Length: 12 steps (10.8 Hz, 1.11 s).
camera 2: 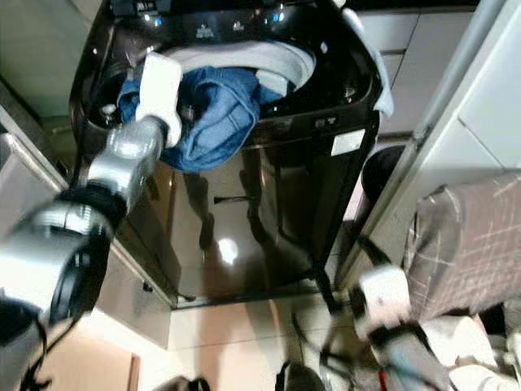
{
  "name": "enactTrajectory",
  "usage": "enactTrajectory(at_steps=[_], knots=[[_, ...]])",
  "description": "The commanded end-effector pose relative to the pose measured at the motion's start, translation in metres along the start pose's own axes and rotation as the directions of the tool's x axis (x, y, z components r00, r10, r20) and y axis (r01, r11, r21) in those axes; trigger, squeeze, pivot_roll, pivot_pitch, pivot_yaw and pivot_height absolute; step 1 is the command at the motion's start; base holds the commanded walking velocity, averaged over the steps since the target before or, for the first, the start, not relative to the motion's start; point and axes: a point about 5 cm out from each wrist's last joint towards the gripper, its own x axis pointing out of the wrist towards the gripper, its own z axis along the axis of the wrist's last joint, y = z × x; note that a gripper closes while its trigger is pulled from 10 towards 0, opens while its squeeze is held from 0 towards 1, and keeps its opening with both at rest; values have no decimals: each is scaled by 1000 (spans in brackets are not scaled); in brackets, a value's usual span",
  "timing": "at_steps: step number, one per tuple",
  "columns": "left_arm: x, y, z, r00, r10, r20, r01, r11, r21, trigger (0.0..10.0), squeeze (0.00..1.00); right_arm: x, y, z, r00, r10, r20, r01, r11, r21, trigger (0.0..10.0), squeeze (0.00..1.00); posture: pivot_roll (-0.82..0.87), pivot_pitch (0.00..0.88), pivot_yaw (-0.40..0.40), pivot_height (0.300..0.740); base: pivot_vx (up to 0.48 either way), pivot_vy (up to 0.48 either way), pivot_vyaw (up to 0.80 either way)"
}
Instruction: Clothes washing
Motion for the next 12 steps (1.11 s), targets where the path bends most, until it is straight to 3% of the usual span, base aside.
enactTrajectory(at_steps=[1, 4, 5, 6, 7, 8, 10, 12], knots=[[4, 5, 21, 997, 16, 79, -19, 999, 26, 10000, 0, 3, 1, -1, 1000, -1, 5, 1, 1000, -7, 10000, 0, -334, 66, 95, 732, 0, 0, 0], [5, 18, 62, 957, 21, 288, -33, 999, 35, 10000, 0, 25, -2, 0, 999, -11, 38, 12, 1000, -3, 10000, 0, -279, 19, 68, 732, 0, 0, 0], [0, 25, 69, 935, 11, 354, -27, 999, 40, 10000, 0, 32, 1, 0, 999, 7, 43, -7, 1000, 1, 10000, 0, -263, 14, 59, 732, 0, 0, 0], [-3, 25, 65, 932, -29, 361, 9, 998, 58, 10000, 0, 35, 2, -1, 999, 16, 44, -16, 1000, 2, 10000, 0, -247, 8, 51, 732, 0, 0, 0], [-17, 23, 51, 928, -120, 354, 102, 992, 71, 10000, 0, 39, 3, -2, 998, 36, 45, -36, 999, 4, 10000, 0, -226, 3, 39, 732, 0, 0, 0], [-41, 19, 38, 931, -181, 317, 185, 983, 19, 10000, 0, 42, 1, -4, 998, 41, 44, -41, 999, 2, 10000, 0, -198, 0, 26, 732, 0, 0, 0], [-67, 19, 16, 956, -192, 223, 205, 978, -37, 10000, 0, 48, 0, -5, 997, 57, 55, -58, 998, 11, 10000, 0, -173, 0, 8, 732, 0, 0, 0], [-81, 11, 7, 958, -254, 130, 265, 961, -78, 10000, 0, 43, 1, -2, 993, 91, 69, -94, 995, 39, 10000, 0, -181, 0, 2, 732, 0, 0, 0]])
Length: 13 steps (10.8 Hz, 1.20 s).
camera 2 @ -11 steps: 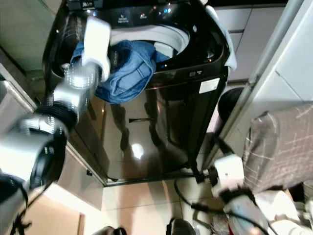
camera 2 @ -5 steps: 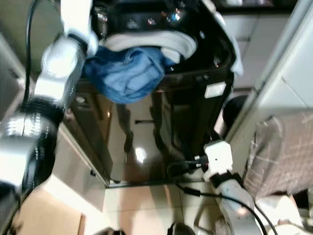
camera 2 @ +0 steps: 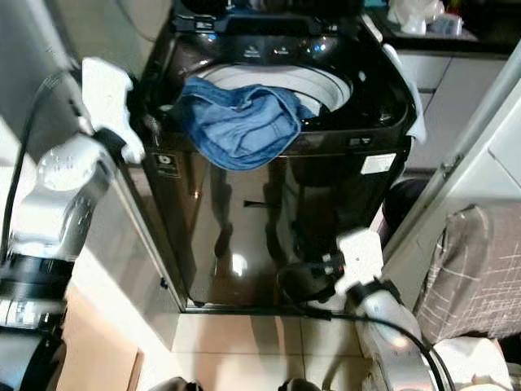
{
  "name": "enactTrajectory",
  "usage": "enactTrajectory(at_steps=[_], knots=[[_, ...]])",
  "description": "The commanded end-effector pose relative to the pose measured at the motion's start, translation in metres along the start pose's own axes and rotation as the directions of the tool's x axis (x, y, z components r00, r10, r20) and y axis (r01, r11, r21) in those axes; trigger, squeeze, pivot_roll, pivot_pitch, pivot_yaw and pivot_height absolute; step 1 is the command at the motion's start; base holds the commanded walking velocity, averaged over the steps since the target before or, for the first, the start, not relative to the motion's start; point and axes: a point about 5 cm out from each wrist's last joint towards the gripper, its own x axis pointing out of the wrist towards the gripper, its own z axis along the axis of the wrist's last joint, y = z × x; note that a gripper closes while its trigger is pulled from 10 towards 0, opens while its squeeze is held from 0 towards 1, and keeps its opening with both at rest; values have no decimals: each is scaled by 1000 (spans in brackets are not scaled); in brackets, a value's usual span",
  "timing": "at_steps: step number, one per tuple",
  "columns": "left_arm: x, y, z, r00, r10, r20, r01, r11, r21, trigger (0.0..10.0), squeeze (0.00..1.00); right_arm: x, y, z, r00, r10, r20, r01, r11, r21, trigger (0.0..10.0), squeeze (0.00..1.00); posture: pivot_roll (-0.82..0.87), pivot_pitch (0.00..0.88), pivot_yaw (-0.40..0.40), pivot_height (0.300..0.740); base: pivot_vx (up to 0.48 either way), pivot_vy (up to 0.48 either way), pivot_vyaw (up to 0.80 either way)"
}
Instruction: Clothes washing
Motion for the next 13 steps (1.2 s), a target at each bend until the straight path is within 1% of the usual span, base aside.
enactTrajectory(at_steps=[1, 2, 3, 4, 5, 7, 8, 10, 12, 13], knots=[[0, -6, -1, 998, -44, -34, 43, 999, -32, 10000, 0, -3, -1, 2, 1000, 2, 10, -2, 1000, -8, 10000, 0, -196, 0, 12, 732, 0, 0, 0], [5, -7, -20, 987, -50, -150, 37, 995, -91, 10000, 0, -9, -1, 0, 999, -35, 2, 35, 999, -6, 10000, 0, -227, 4, 38, 732, 0, 0, 0], [8, -7, -23, 985, -53, -164, 41, 996, -80, 10000, 0, -10, 2, 1, 999, -43, 9, 43, 999, -4, 10000, 0, -243, 7, 54, 732, 0, 0, 0], [17, -9, -24, 986, -64, -154, 53, 996, -76, 10000, 0, -13, 4, 1, 998, -59, 15, 59, 998, 2, 10000, 0, -261, 5, 72, 732, 0, 0, 0], [25, -16, -24, 987, -109, -118, 102, 993, -63, 10000, 0, -17, 6, 0, 997, -70, 14, 70, 998, 4, 10000, 0, -274, 0, 85, 732, 0, 0, 0], [43, -22, -30, 988, -115, -104, 116, 993, 12, 10000, 0, -20, 4, 1, 994, -112, 19, 112, 994, -5, 10000, 0, -313, 0, 106, 732, 0, 0, 0], [51, -24, -32, 987, -123, -104, 126, 992, 19, 10000, 0, -21, 4, 1, 992, -122, 16, 122, 992, -10, 10000, 0, -327, 0, 113, 732, 0, 0, 0], [59, -25, -37, 984, -137, -116, 142, 989, 38, 10000, 0, -27, 6, 1, 990, -138, 11, 138, 990, -14, 10000, 0, -349, 11, 125, 732, 0, 0, 0], [65, -25, -43, 982, -115, -151, 129, 988, 82, 10000, 0, -37, 12, 1, 990, -143, -5, 143, 990, -12, 10000, 0, -362, 45, 133, 732, 0, 0, 0], [66, -21, -44, 982, -91, -164, 109, 988, 105, 10000, 0, -42, 15, 1, 989, -147, -16, 147, 989, -9, 10000, 0, -369, 64, 138, 732, 0, 0, 0]])
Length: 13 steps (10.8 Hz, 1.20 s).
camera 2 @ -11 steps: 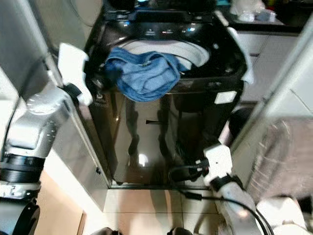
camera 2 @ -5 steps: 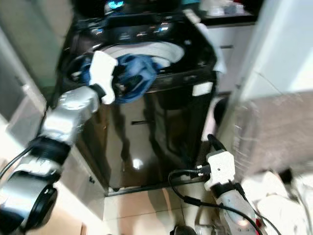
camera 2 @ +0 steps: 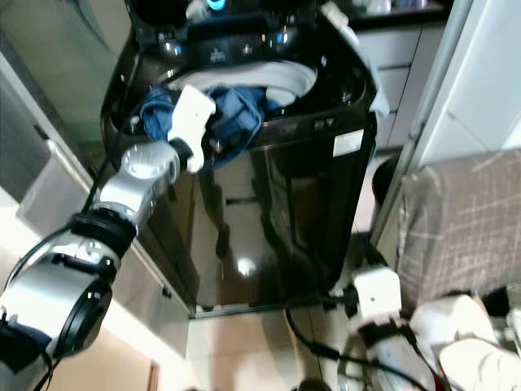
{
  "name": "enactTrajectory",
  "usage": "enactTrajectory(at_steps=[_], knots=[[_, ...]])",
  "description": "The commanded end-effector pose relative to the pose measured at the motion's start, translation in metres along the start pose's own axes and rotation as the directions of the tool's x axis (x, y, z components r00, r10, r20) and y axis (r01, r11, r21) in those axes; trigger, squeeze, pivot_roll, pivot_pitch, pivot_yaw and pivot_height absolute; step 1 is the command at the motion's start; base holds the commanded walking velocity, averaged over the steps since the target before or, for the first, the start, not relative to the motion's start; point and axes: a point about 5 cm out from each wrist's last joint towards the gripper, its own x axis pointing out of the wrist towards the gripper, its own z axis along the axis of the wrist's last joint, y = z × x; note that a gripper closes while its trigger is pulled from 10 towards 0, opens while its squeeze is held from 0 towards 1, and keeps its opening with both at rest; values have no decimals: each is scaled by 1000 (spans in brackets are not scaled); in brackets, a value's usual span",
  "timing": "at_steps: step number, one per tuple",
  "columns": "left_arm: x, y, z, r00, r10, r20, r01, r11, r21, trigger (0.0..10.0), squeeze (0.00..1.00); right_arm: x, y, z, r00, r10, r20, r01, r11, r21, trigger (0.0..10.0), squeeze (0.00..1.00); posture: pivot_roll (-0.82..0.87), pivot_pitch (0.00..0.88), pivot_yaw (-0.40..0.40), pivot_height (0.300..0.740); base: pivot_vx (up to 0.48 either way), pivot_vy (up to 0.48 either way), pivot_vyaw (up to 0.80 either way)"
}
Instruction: Clothes washing
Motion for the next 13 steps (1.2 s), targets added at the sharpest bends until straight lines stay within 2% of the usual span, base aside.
enactTrajectory(at_steps=[1, 3, 6, 11, 13], knots=[[-1, 14, 7, 998, 58, 1, -58, 997, 50, 10000, 0, -3, 5, 3, 1000, 3, 6, -3, 1000, -2, 10000, 0, -372, 77, 139, 732, 0, 0, 0], [-1, 26, 11, 989, 147, 2, -147, 987, 60, 10000, 0, -10, 6, 4, 1000, -2, -7, 2, 1000, -2, 10000, 0, -376, 98, 141, 732, 0, 0, 0], [0, 34, 17, 974, 227, 9, -227, 969, 100, 10000, 0, -19, 10, 6, 1000, -4, -23, 4, 1000, -1, 10000, 0, -390, 138, 148, 732, 0, 0, 0], [4, 37, 35, 952, 291, 92, -299, 950, 93, 10000, 0, -27, 11, 8, 999, -22, -39, 21, 1000, -9, 10000, 0, -415, 154, 158, 732, 0, 0, 0], [2, 47, 51, 900, 401, 171, -417, 906, 69, 10000, 0, -25, 11, 8, 999, -31, -40, 30, 999, -15, 10000, 0, -415, 146, 160, 732, 0, 0, 0]])
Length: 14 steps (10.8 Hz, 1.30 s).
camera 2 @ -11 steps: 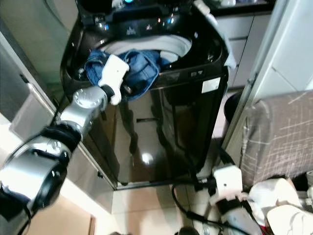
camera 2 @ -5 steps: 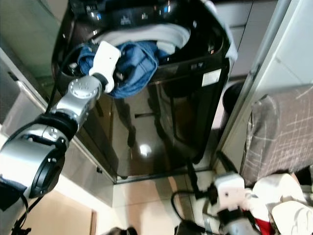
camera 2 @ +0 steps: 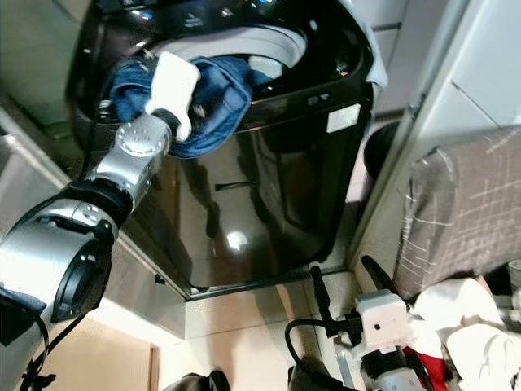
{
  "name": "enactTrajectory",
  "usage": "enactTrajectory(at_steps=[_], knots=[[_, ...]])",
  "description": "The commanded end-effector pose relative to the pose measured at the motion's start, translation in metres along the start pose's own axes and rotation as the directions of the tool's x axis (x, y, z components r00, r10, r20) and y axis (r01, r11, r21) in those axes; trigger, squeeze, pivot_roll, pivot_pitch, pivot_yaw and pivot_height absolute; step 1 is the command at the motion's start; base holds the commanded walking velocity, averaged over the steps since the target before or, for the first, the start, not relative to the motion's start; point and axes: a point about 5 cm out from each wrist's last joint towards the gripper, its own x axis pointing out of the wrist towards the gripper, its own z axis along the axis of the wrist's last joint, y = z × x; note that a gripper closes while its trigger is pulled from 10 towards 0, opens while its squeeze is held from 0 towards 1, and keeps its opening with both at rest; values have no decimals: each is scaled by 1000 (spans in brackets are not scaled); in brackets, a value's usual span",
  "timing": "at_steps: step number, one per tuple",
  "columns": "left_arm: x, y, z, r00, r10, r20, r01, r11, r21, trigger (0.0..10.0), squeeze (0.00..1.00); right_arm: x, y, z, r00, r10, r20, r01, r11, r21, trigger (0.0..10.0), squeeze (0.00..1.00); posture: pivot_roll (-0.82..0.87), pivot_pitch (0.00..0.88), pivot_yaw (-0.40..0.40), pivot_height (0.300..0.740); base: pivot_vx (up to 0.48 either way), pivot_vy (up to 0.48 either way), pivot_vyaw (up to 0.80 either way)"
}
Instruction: Clothes washing
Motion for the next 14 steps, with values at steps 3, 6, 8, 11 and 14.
enactTrajectory(at_steps=[3, 6, 8, 11, 14], knots=[[4, 24, 18, 989, 136, 58, -137, 991, 4, 10000, 0, 7, 1, 4, 1000, 2, 20, -2, 1000, -7, 10000, 0, -403, 136, 156, 732, 0, 0, 0], [3, 36, 23, 983, 170, 74, -168, 985, -31, 10000, 0, 15, 0, 4, 1000, 11, 28, -11, 1000, -15, 10000, 0, -391, 123, 152, 732, 0, 0, 0], [2, 34, 22, 989, 121, 88, -116, 991, -61, 10000, 0, 17, 0, 4, 999, 14, 32, -14, 1000, -16, 10000, 0, -388, 119, 149, 732, 0, 0, 0], [-1, 8, 27, 939, -240, 246, 305, 913, -272, 10000, 0, 15, -1, 4, 999, 7, 34, -6, 1000, -17, 10000, 0, -400, 120, 156, 732, 0, 0, 0], [-3, -4, 29, 860, -431, 272, 492, 843, -219, 10000, 0, 11, -1, 4, 1000, 2, 31, -1, 1000, -16, 10000, 0, -414, 123, 163, 732, 0, 0, 0]])
